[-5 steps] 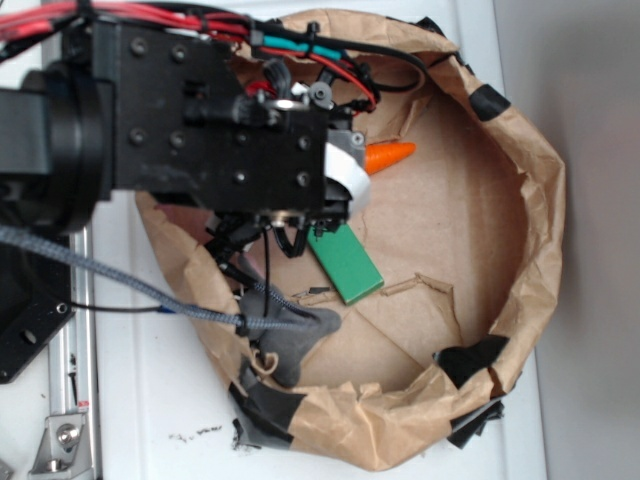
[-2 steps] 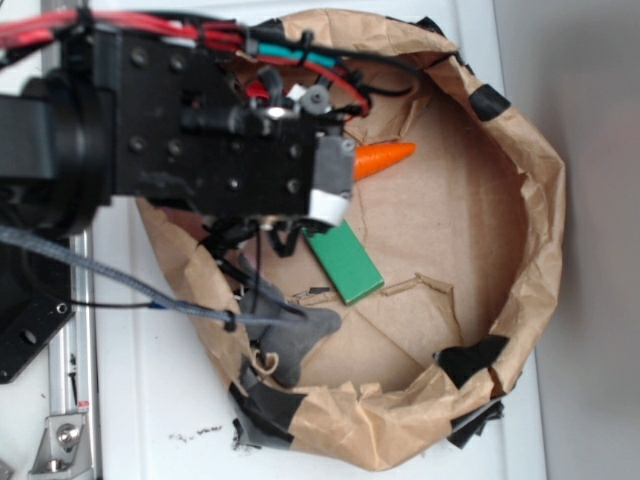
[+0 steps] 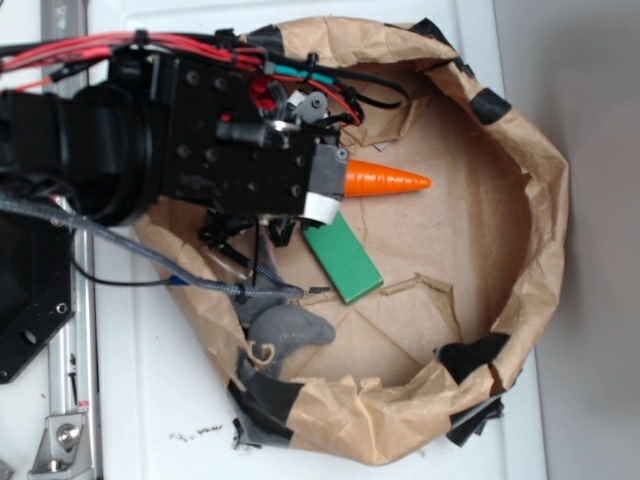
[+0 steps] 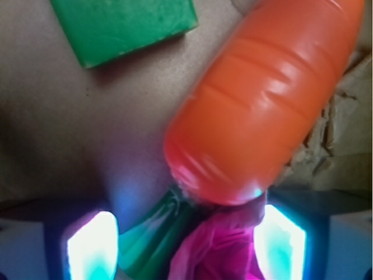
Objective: Grab the red paper.
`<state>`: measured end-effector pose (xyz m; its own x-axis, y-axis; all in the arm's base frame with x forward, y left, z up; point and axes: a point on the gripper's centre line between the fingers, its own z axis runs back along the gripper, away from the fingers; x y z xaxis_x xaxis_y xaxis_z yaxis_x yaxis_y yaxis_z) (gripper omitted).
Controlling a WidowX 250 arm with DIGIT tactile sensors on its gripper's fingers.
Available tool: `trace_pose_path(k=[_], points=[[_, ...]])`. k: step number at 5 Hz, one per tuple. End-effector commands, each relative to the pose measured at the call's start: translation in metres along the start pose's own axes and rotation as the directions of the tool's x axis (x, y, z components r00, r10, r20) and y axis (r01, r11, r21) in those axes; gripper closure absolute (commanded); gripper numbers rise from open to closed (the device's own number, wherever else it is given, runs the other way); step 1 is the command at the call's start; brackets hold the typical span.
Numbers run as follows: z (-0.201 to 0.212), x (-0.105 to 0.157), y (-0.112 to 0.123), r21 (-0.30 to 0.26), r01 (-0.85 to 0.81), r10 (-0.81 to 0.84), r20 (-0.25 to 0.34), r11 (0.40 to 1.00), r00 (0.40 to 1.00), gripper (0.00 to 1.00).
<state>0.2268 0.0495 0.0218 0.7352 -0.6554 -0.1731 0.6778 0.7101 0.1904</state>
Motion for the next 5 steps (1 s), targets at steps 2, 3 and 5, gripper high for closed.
trace_pose_path(k=[2, 3, 5], points=[[0.055, 0.027, 0.000, 0.025, -0.043, 0.041, 0.079, 0.999, 0.996, 1.00], [0.112, 0.053, -0.007, 0.051, -0.079, 0.072, 0.121, 0.996, 0.990, 1.00], [0.121, 0.076, -0.014, -0.176, -0.410, 0.423, 0.043, 0.895, 0.905, 1.00]])
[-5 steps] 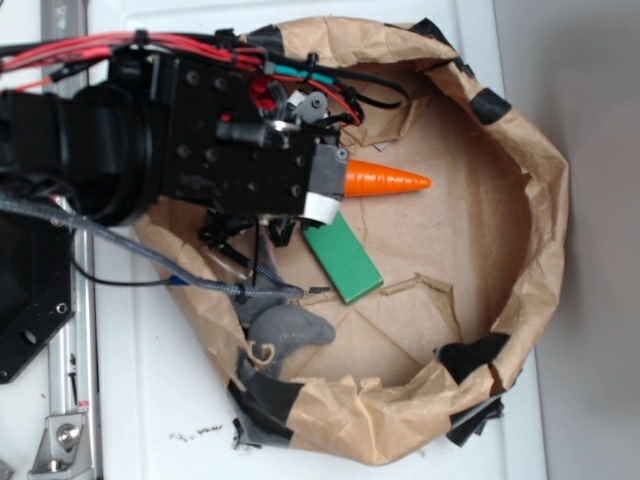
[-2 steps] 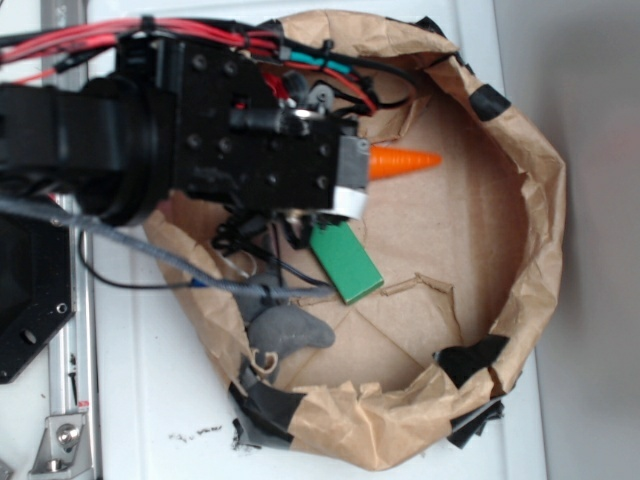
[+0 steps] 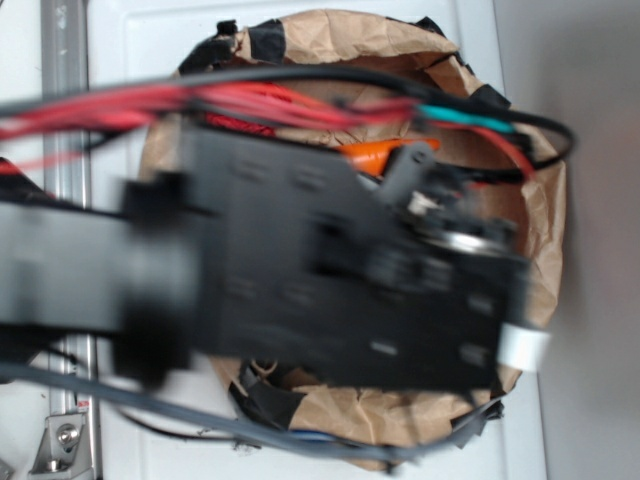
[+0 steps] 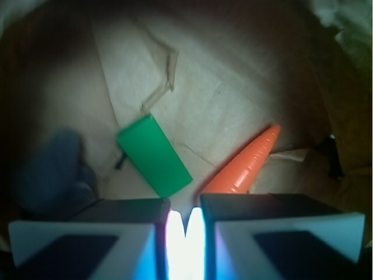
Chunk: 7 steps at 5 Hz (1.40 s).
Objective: Grab the red paper.
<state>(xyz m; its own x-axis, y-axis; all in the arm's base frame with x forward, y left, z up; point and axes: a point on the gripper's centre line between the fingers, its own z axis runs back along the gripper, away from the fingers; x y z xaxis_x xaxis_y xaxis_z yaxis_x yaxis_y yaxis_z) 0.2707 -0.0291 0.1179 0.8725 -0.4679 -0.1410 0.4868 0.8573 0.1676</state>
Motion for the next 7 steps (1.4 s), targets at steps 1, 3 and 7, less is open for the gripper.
trace_pose_path(k=[1, 3, 7], points=[[0.005, 0.004, -0.010, -0.148, -0.085, 0.099, 0.085, 0.985, 0.991, 0.03], [-0.003, -0.032, 0.019, -0.164, 0.028, 0.012, 0.239, 0.986, 0.971, 0.00], [-0.062, -0.058, 0.027, -0.013, 0.152, -0.151, 0.037, 0.988, 0.988, 0.00]])
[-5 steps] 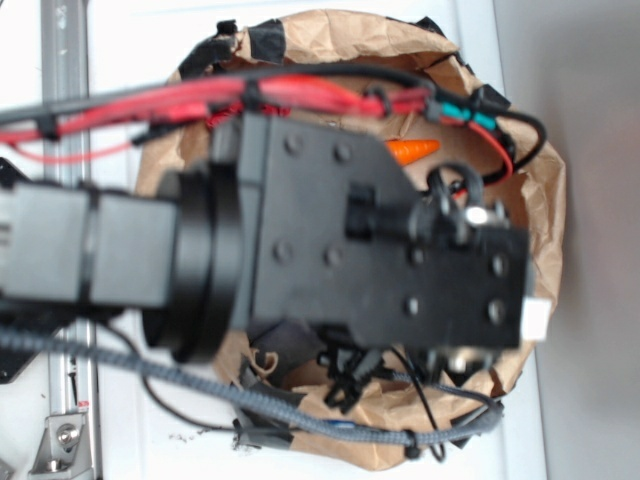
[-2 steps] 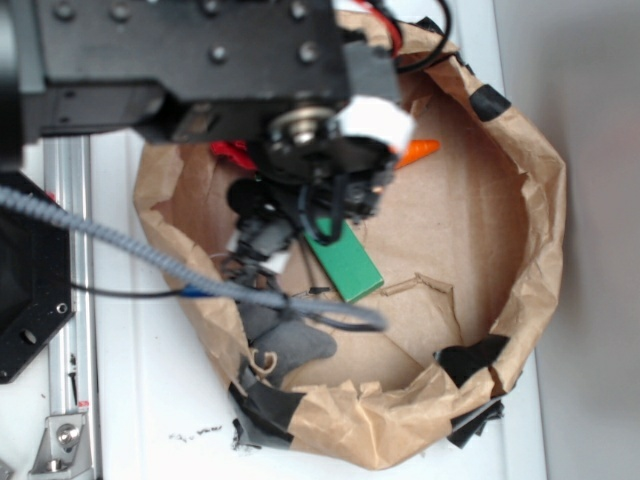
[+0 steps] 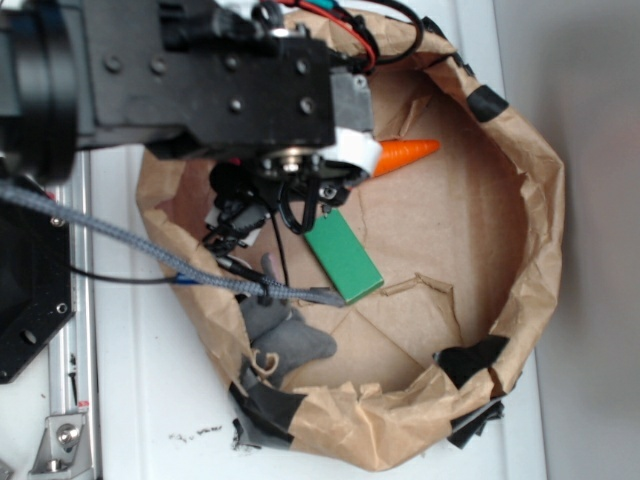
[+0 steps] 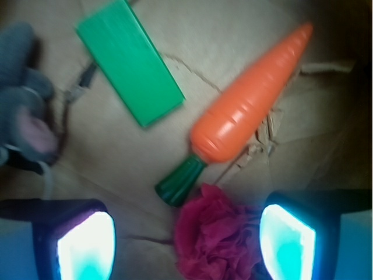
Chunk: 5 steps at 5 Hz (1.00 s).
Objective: Grab the red paper.
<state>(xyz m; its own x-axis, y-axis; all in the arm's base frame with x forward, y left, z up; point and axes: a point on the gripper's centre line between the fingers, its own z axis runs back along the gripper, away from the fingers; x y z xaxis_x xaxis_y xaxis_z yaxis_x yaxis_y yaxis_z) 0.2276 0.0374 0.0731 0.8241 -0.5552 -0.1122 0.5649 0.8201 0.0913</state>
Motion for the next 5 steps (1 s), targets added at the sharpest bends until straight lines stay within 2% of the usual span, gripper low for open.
trace_pose_path(k=[1, 2, 3, 4, 5], points=[[-0.012, 0.002, 0.004, 0.042, 0.057, -0.056, -0.023, 0.997, 0.998, 0.00], [-0.029, 0.000, 0.003, -0.020, 0.044, -0.045, -0.048, 0.999, 0.998, 0.00], [-0.058, 0.001, 0.002, -0.075, -0.013, 0.005, -0.107, 0.997, 0.994, 0.00], [-0.063, -0.003, 0.003, -0.134, -0.116, 0.095, -0.154, 0.984, 0.983, 0.27], [-0.057, -0.004, 0.002, -0.138, -0.137, 0.116, -0.151, 0.981, 0.982, 1.00]])
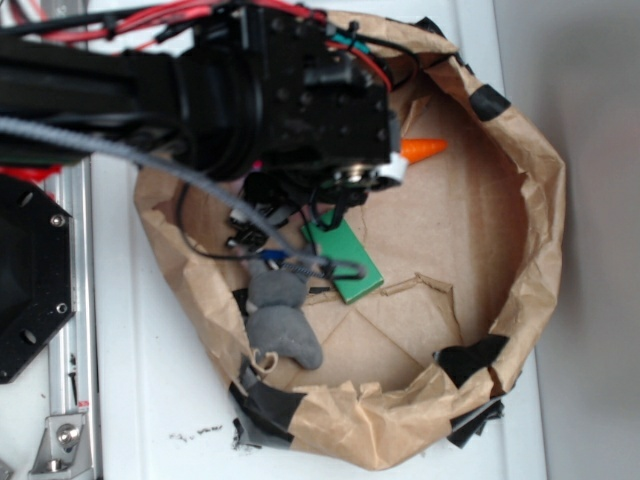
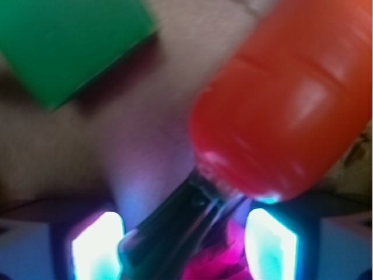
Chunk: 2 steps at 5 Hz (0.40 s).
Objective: Grab the red paper.
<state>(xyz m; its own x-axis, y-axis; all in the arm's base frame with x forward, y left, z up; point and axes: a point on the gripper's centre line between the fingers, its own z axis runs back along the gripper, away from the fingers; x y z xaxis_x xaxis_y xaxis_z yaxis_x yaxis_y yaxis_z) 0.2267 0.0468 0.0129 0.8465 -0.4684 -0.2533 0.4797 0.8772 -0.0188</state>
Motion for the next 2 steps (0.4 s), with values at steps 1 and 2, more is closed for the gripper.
trace_pose_path(k=[1, 2], points=[[0.0050, -0.0039, 0.0005, -0.018, -0.052, 0.052, -0.003, 0.998, 0.999, 1.00], [0.0074, -0.0031, -0.0002, -0.011, -0.044, 0.044, 0.002, 0.999, 0.999, 1.00]])
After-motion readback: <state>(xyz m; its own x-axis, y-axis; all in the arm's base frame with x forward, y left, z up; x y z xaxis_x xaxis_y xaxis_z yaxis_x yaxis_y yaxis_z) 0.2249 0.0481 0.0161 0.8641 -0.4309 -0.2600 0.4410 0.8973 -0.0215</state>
